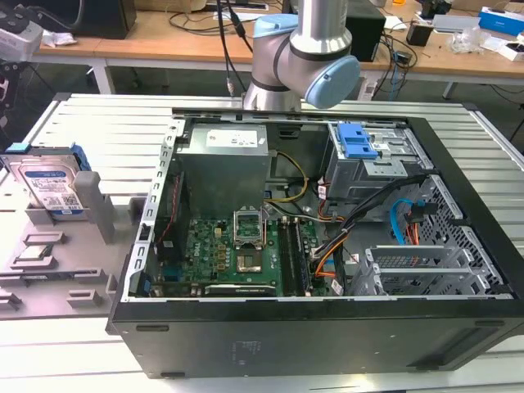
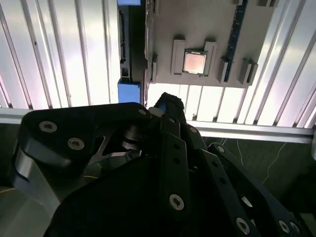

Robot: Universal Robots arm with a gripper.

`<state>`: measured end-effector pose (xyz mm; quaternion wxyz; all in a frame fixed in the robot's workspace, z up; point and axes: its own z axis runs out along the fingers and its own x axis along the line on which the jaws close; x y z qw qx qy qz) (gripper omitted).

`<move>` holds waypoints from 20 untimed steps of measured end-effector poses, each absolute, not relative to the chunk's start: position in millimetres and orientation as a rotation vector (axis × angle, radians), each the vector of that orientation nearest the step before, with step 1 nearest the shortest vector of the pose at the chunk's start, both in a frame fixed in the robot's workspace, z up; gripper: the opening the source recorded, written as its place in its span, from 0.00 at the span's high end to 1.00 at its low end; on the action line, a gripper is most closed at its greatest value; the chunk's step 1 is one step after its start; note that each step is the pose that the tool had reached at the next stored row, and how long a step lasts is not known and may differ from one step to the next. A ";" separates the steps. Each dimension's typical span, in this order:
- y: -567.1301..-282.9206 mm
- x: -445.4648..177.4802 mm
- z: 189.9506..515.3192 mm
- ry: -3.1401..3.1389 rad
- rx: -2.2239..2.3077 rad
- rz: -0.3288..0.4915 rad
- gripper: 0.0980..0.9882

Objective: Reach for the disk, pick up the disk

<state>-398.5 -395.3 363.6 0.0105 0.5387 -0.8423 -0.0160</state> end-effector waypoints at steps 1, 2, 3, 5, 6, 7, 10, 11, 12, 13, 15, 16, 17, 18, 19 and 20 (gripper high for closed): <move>-395.3 -398.5 363.6 -2.614 1.704 -0.050 0.99; -395.3 -398.5 363.6 -2.602 1.722 -0.049 0.99; -395.3 -398.5 363.6 -2.588 1.742 -0.049 0.99; -395.3 -398.5 363.6 -2.554 1.790 -0.048 0.99; -395.3 -398.5 363.6 -2.538 1.813 -0.048 0.99; -395.3 -398.5 363.6 -2.510 1.850 -0.047 0.99; -395.3 -398.5 363.6 -2.423 1.960 -0.046 0.99; -395.3 -398.5 363.6 -2.393 1.996 -0.045 0.99; -395.3 -398.5 363.6 -2.372 2.021 -0.045 0.99; -395.3 -398.5 363.6 -2.355 2.041 -0.045 0.99; -395.3 -398.5 363.6 -2.292 2.110 -0.043 0.99; -395.3 -398.5 363.6 -2.266 2.137 -0.043 0.99; -395.3 -398.5 363.6 -2.246 2.158 -0.042 0.99; -395.3 -398.5 363.6 -2.227 2.177 -0.042 0.99; -395.3 -398.5 363.6 -2.207 2.197 -0.042 0.99; -395.3 -398.5 363.6 -2.189 2.215 -0.041 0.99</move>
